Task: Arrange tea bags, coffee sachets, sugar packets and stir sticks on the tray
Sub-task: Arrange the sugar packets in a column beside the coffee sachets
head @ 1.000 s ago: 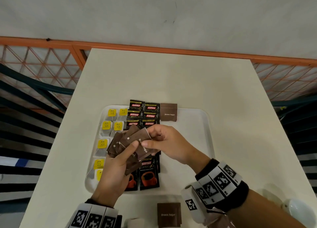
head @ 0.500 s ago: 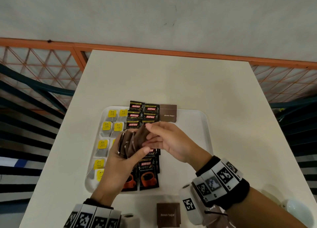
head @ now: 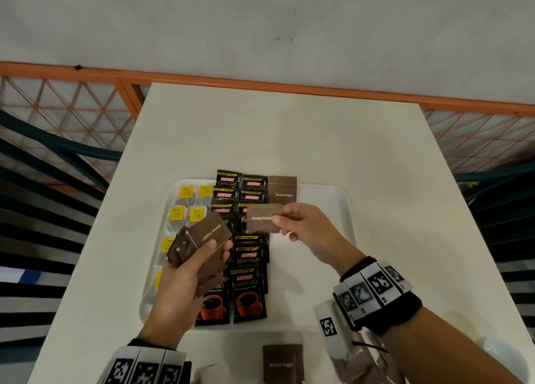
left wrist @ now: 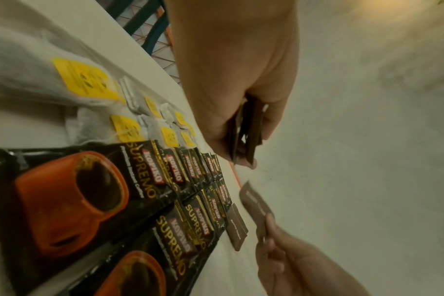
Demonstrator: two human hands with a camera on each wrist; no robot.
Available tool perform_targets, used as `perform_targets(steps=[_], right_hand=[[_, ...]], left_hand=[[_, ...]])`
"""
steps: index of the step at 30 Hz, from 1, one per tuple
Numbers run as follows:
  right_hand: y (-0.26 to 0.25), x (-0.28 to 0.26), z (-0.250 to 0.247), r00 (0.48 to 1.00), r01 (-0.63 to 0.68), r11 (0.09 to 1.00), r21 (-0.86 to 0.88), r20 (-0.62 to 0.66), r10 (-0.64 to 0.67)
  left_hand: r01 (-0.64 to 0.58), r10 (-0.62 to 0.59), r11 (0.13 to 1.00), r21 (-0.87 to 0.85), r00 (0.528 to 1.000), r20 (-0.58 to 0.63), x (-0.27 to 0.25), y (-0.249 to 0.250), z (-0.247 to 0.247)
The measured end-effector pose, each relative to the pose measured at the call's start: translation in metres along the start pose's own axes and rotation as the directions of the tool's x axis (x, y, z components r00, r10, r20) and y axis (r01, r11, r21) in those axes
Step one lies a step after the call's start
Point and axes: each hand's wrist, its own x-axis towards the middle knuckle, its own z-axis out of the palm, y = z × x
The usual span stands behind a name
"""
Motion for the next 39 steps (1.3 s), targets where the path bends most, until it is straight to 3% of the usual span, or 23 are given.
perform_targets(steps=[5,15,20,24,27,30,33,39], right_hand=[[0.016,0.023,-0.022,0.969,-0.075,0.997,-0.021,-0.238,0.068],[0.027,0.053,-0.022,0.933,-0.088,0.983,-0.162,-0.358,0.024],[0.030,0.052,-0.016,0.919,-0.045,0.986,-0.161,-0.393,-0.022],[0.028,0.047,-0.015,0.891,-0.037,0.952,-0.303,-0.442,-0.106],[0.011,0.027,-0.003,0.930,0.065,0.932,-0.357,-0.317,-0.186],[-0.004,0.002,0.013,0.983,0.170,0.939,-0.298,-0.009,-0.181],[-0.009,-0.014,0.024,0.966,0.195,0.971,-0.137,0.199,-0.166],[-0.009,-0.020,0.026,0.959,0.193,0.981,-0.021,0.216,-0.184]], left_hand=[[0.055,-0.055,0.998,-0.018,0.998,0.029,0.001,-0.001,-0.006],[0.050,-0.050,0.999,0.014,0.998,0.028,0.002,-0.003,-0.002],[0.055,-0.057,0.998,0.019,0.994,0.091,-0.002,-0.002,0.006],[0.106,-0.103,0.994,-0.019,0.988,0.114,-0.001,-0.001,0.010],[0.108,-0.102,0.994,-0.035,0.984,0.147,-0.003,0.002,0.016],[0.100,-0.088,0.993,-0.068,0.983,0.161,-0.003,0.003,0.021],[0.097,-0.085,0.994,-0.053,0.977,0.194,-0.005,0.002,0.022],[0.095,-0.096,0.995,0.016,0.987,0.128,-0.006,0.000,0.017]])
